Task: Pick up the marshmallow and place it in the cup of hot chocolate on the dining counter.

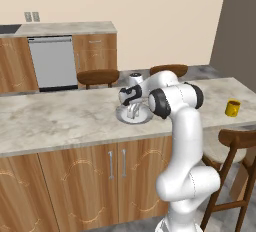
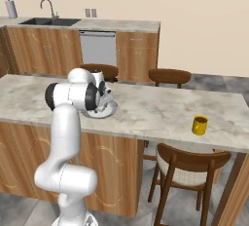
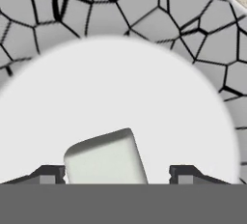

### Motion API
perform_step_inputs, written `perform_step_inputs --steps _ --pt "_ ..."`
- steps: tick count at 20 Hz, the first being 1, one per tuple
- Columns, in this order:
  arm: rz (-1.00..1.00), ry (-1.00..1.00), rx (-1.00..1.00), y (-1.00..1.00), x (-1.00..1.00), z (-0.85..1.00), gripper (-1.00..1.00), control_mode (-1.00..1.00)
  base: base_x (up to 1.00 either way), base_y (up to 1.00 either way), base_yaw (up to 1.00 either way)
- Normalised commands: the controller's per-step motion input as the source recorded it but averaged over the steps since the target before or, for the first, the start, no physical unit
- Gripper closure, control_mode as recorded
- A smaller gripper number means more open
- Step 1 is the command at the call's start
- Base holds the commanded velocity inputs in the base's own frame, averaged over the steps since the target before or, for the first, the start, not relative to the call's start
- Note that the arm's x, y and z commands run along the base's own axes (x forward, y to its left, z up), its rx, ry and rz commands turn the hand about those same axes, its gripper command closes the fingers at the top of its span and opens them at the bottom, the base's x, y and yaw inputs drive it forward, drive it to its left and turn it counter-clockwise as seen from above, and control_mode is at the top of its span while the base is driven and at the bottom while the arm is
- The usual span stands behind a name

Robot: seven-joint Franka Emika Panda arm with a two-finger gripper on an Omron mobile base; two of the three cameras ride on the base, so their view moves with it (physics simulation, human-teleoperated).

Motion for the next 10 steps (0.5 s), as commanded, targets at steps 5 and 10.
perform_step_inputs --steps 5,10 --pt "0.00 0.00 0.00 0.00 0.00 0.00 1.00 -1.00 0.00 0.00 0.00" --pt "0.00 0.00 0.00 0.00 0.00 -0.01 1.00 -1.00 0.00 0.00 0.00"
